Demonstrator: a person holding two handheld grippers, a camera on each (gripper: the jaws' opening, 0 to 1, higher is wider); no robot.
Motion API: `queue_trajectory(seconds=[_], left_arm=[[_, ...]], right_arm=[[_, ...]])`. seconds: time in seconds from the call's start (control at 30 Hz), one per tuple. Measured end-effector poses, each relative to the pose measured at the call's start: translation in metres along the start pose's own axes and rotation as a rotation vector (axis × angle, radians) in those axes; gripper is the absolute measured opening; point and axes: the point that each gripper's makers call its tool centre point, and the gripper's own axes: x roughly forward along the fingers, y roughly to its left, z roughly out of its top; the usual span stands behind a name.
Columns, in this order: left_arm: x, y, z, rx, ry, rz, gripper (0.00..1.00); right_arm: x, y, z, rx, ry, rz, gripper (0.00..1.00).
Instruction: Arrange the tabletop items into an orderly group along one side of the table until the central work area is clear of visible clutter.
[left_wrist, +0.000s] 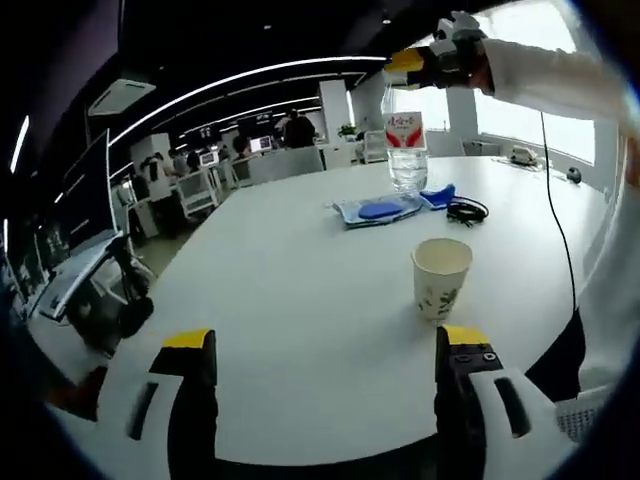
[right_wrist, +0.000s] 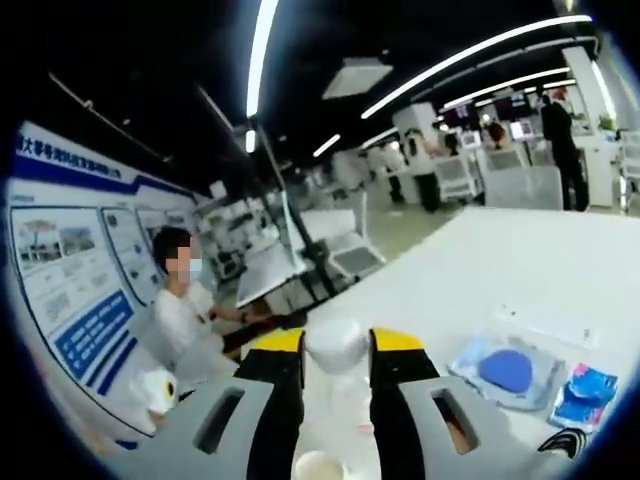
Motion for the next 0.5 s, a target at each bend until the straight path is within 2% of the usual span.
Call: queue_trajectory(seconds=[0.13, 0.23, 0.5], left_arm=[[-0.002, 0.006, 0.002, -0.027, -0.013, 0.016, 0.91], [0.000, 0.004, -0.004, -0.044, 0.019, 0.009, 0.90], [0.002, 0.001, -0.011, -0.028, 0.054, -0.003, 0.88]], right_arm=[[0.009, 0.000, 0.022, 0.003, -0.022, 0.035, 0.22], [0.016, 0.000, 0.034, -0.018, -0.033, 0.049, 0.22], [0.036, -0.002, 0.051, -0.100, -0.015, 0.075, 0.22]])
